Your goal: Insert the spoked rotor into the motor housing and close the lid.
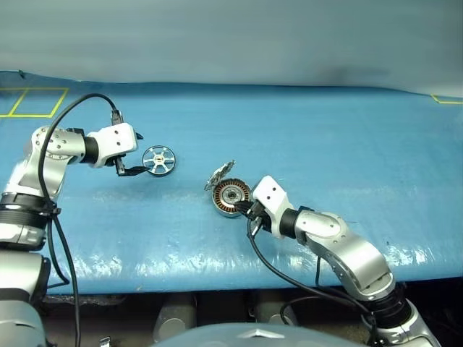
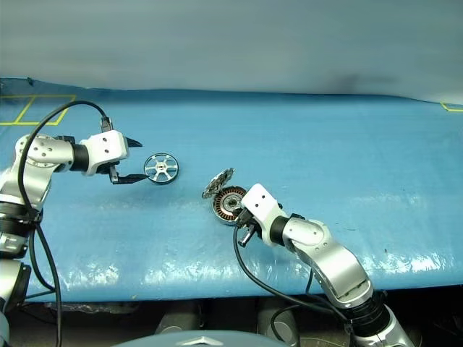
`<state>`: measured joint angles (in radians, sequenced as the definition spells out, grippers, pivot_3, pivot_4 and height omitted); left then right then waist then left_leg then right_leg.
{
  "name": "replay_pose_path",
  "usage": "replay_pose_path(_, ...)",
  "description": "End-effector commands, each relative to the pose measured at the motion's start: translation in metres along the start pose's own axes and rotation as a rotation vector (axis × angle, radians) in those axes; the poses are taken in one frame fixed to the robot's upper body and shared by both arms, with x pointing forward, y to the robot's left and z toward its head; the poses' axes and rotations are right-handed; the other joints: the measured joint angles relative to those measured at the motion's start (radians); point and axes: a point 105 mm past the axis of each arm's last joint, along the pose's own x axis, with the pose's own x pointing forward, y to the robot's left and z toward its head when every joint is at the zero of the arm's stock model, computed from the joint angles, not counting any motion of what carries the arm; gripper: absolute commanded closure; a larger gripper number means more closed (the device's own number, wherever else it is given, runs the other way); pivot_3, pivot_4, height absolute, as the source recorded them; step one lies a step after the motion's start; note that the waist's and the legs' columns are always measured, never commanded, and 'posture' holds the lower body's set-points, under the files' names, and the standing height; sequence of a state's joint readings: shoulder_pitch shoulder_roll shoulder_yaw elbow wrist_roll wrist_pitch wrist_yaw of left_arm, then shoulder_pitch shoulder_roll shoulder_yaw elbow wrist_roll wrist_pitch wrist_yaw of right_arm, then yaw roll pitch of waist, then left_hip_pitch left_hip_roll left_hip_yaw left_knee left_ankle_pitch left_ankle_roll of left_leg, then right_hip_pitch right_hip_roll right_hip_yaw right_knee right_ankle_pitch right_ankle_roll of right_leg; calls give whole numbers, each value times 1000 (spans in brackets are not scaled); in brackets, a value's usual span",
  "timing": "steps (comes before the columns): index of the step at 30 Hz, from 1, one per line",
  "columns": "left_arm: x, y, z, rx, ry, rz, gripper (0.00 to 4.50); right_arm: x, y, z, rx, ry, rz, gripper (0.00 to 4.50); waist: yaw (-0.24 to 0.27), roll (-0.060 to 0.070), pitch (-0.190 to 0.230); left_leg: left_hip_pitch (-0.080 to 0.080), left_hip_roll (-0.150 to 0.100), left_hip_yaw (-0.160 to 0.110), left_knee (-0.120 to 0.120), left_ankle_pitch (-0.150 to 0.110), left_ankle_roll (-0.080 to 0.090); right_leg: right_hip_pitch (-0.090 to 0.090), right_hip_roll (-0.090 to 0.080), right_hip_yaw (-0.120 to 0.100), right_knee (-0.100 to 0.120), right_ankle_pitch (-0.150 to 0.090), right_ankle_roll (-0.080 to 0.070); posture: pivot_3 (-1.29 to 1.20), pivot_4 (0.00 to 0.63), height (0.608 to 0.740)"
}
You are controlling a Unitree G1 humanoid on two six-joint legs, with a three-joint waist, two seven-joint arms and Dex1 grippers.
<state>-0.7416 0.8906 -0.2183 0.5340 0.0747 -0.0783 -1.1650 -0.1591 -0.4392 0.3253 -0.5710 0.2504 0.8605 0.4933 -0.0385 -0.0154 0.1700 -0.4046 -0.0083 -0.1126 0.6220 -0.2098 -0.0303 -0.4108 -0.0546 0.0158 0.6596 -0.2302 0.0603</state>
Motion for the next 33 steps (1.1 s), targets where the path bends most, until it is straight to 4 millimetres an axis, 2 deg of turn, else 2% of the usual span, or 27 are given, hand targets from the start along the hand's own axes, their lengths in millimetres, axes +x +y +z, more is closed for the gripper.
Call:
replay_pose_path(1,0,8,3,41,19,-34,0,-2,4,10,-18,-48,-10,4463,0,0,0,0,0,0,0,0,0,0,0,0,0,0,0,0,150,740)
replay_pose_path(14,17,18,7,17,49,-110,0,1,9,6,12,-62,-44,4463,-1,-1,0,-6,0,-2,7,0,1,-2,1,0,1,2,4,0,150,740)
replay_pose_path(18,16,20,4,-1,49,-106,0,3,12,8,24,-82,-50,4463,-4,-1,0,-6,0,-3,7,0,1,-2,2,0,1,2,4,0,150,740)
replay_pose_path(21,15,22,3,-6,52,-95,642,5,15,9,34,-95,-51,4500,-6,-1,0,-6,0,-3,7,0,1,-2,2,0,1,3,4,0,150,740)
replay_pose_path(31,14,25,7,-7,37,-90,642,13,17,13,43,-130,-56,4500,-6,-1,0,-6,0,-3,8,0,1,-2,2,0,2,3,4,0,150,740)
replay_pose_path(33,15,26,8,-3,29,-78,1017,14,17,13,44,-133,-57,4500,-6,-1,0,-6,0,-3,8,0,1,-2,2,0,2,3,4,0,150,740)
